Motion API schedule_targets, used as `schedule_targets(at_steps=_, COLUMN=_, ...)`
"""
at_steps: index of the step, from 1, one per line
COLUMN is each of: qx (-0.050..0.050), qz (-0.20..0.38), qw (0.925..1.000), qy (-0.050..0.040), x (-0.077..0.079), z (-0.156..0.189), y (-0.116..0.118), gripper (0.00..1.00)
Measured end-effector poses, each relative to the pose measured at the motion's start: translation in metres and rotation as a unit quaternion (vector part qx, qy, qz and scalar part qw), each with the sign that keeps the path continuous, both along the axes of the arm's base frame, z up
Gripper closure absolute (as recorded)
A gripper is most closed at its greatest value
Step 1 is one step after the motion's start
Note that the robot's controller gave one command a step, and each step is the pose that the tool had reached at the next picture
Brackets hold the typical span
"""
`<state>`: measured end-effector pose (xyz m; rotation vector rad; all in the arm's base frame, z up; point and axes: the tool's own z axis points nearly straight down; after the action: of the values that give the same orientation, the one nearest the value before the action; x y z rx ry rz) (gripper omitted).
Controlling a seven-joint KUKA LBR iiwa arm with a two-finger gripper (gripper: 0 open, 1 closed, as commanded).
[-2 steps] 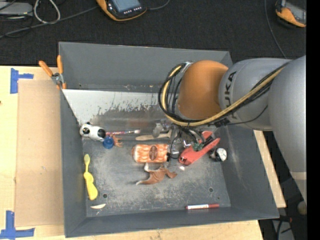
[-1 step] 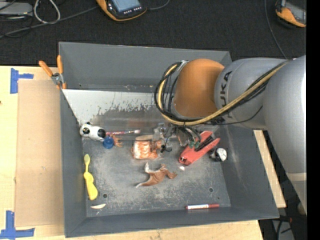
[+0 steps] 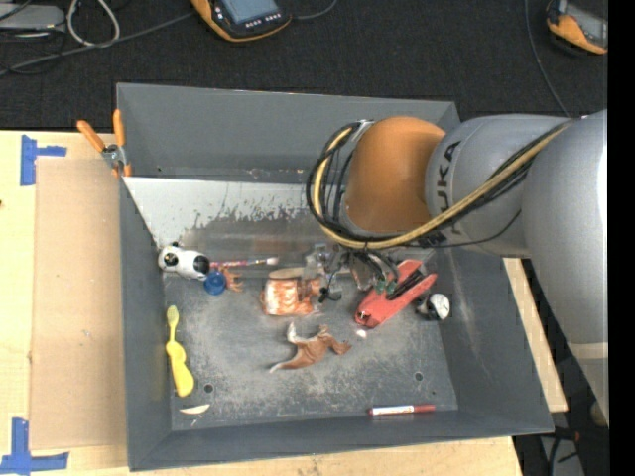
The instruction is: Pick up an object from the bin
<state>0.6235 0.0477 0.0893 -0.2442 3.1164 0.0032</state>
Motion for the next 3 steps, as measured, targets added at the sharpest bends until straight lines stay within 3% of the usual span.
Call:
schedule_targets(at_steps=1, qx=-0.002, qz=0.179, qw=0.9839, qy=-0.0043, x=-0.012, z=-0.001, y=-0.014, gripper=1.0)
schedule_targets(at_steps=2, qx=-0.003, qz=0.328, qw=0.9446, qy=-0.0071, x=0.001, z=-0.014, y=-0.03, gripper=1.0)
schedule_targets(at_steps=3, qx=-0.002, qz=0.28, qw=0.9598, qy=-0.0029, x=-0.011, z=0.055, y=-0.039, gripper=1.0)
